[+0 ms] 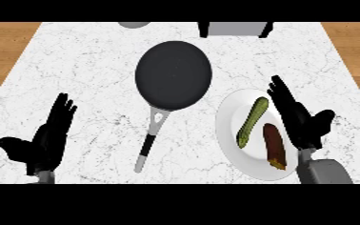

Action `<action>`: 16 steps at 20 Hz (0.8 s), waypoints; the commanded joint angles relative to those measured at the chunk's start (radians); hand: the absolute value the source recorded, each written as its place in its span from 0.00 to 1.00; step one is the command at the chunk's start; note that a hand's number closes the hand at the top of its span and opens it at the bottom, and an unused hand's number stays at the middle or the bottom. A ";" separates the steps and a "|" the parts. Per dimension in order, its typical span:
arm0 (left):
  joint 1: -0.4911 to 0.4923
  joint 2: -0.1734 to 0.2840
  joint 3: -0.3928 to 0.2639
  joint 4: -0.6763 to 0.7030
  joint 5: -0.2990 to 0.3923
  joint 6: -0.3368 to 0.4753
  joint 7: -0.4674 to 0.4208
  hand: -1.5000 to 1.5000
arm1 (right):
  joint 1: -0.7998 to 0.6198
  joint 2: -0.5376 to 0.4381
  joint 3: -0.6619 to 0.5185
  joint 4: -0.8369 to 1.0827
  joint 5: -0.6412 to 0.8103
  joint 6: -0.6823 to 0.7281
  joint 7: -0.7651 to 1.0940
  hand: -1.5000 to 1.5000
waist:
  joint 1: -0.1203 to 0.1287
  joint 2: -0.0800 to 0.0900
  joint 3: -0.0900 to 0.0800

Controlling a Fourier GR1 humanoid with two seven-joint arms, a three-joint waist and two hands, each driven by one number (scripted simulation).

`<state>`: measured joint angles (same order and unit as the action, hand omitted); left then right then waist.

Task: Pick the sweet potato from the plate and place it in the pan

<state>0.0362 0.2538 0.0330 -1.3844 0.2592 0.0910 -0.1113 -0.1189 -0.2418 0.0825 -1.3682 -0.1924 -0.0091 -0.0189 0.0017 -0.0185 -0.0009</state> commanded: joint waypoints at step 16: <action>-0.158 0.057 -0.012 -0.172 -0.006 0.034 0.274 0.50 | 0.176 -0.543 -0.296 -0.053 0.126 0.408 -0.485 0.00 | -0.019 0.016 0.001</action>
<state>-0.1123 0.3037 0.0200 -1.5519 0.2505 0.1348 0.1376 -0.0126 -0.6778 -0.1501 -1.4259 -0.1265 0.3583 -0.4014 -0.0182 -0.0038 0.0018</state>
